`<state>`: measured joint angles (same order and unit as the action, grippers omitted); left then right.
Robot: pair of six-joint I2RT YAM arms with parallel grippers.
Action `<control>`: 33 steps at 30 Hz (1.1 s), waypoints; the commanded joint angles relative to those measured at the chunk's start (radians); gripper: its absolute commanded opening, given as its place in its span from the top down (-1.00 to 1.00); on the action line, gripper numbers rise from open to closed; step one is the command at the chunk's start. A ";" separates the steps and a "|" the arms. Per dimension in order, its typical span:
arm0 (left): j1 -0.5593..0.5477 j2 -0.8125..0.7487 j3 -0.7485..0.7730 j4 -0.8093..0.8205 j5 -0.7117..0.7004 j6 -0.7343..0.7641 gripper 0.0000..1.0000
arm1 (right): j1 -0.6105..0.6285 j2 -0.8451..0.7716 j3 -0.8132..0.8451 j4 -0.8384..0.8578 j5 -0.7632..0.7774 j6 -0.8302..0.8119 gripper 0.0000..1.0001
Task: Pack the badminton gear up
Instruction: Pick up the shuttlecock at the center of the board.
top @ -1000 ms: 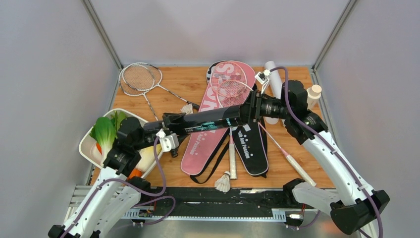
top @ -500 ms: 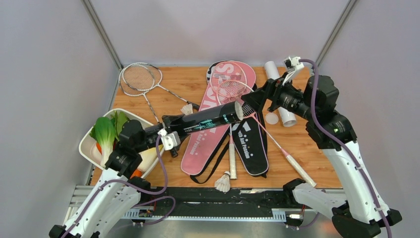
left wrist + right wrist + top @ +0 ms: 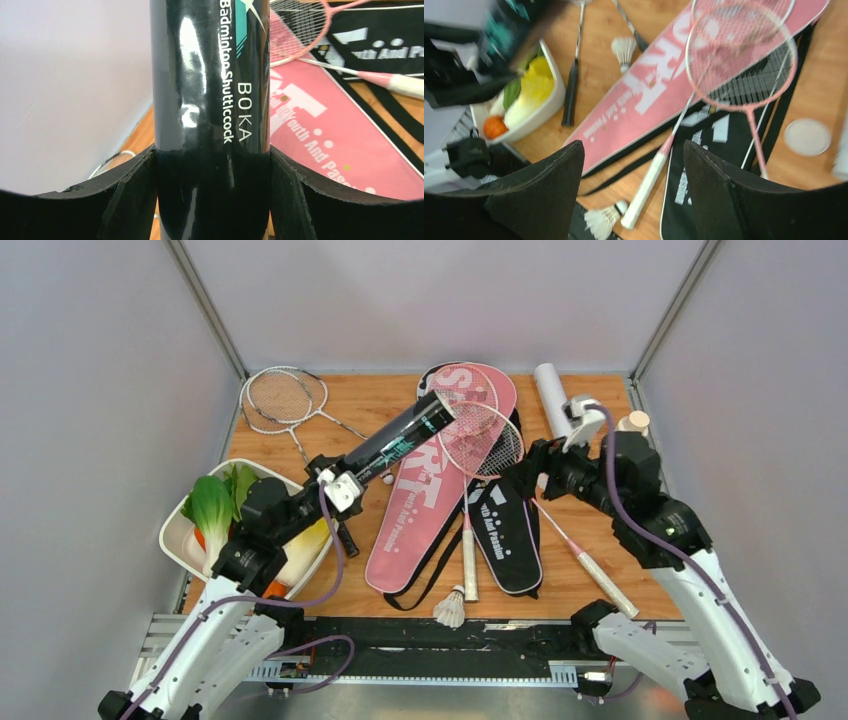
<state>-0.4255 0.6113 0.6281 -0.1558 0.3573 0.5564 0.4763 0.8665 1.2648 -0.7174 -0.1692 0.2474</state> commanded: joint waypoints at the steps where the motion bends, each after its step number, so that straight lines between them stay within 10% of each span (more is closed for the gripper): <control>1: -0.002 0.003 0.086 0.091 -0.203 -0.073 0.73 | 0.131 -0.006 -0.159 -0.006 0.076 0.097 -0.49; 10: -0.002 -0.049 0.123 0.136 -0.275 -0.125 0.72 | 0.748 0.123 -0.321 0.020 0.405 0.294 -0.54; 20: -0.002 -0.100 0.141 0.108 -0.302 -0.119 0.71 | 1.090 0.436 -0.313 -0.049 0.653 0.383 -0.59; 33: -0.002 -0.115 0.153 0.084 -0.293 -0.111 0.70 | 1.201 0.706 -0.342 -0.165 0.928 0.488 -0.42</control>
<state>-0.4252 0.5079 0.7341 -0.1162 0.0612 0.4511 1.6680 1.5707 0.9295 -0.8421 0.6350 0.6605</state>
